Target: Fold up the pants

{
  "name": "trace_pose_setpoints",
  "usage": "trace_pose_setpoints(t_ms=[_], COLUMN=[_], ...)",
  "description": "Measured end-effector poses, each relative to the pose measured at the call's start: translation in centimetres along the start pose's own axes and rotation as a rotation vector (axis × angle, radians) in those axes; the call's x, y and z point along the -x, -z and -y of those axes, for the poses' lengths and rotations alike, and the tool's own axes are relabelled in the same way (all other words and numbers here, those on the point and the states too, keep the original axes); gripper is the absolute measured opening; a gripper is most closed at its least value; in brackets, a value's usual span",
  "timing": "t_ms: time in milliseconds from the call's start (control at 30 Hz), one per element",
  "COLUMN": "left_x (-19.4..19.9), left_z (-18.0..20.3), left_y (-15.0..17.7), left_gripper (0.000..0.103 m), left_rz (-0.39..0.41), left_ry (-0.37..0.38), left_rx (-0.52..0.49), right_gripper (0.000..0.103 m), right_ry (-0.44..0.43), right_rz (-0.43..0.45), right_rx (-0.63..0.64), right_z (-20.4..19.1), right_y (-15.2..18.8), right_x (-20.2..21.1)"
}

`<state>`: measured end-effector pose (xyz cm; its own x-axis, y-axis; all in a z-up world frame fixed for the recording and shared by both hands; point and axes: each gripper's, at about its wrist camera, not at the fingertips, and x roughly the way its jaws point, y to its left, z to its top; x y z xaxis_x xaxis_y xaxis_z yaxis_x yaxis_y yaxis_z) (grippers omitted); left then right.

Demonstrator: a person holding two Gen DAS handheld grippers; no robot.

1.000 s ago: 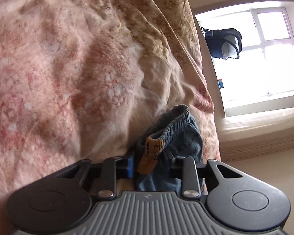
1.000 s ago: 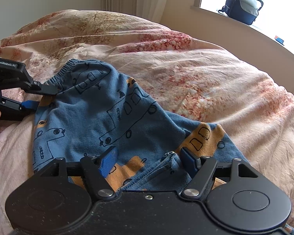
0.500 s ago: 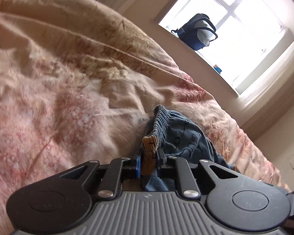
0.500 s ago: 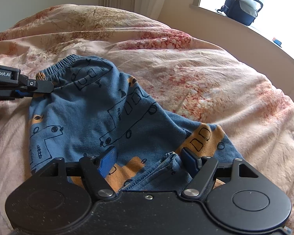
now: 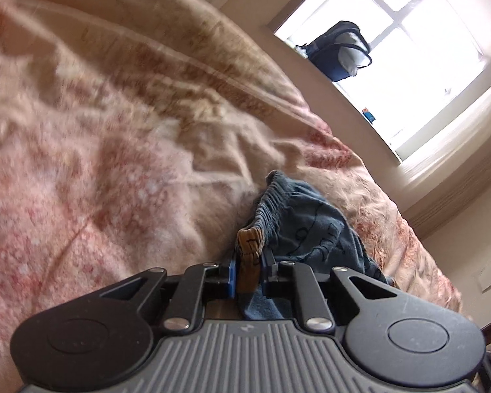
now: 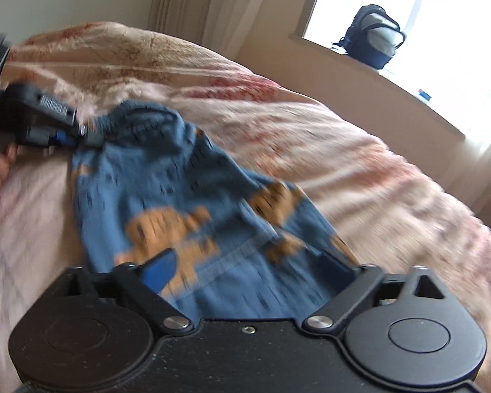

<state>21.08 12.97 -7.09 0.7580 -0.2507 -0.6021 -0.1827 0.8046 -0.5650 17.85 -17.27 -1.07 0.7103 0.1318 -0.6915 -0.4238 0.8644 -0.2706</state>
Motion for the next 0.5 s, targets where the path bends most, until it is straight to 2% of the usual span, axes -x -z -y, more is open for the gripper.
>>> trace_pose_setpoints(t_ms=[200, 300, 400, 500], left_x=[2.8, 4.3, 5.7, 6.7], left_z=[3.9, 7.1, 11.3, 15.7], left_y=[0.7, 0.9, 1.8, 3.5], left_gripper=[0.013, 0.013, 0.013, 0.013], left_rz=[0.114, 0.166, 0.205, 0.216], left_ry=[-0.027, -0.039, -0.037, -0.029], left_rx=[-0.169, -0.285, -0.426, -0.555], right_gripper=[0.101, 0.101, 0.101, 0.101], right_ry=[0.106, 0.122, 0.111, 0.103], right_rz=[0.105, 0.175, 0.206, 0.214], right_rx=[0.062, -0.023, -0.154, -0.219], right_z=[0.8, 2.8, 5.7, 7.9], right_y=[3.9, 4.8, 5.5, 6.4], right_x=[3.1, 3.6, 4.2, 5.0])
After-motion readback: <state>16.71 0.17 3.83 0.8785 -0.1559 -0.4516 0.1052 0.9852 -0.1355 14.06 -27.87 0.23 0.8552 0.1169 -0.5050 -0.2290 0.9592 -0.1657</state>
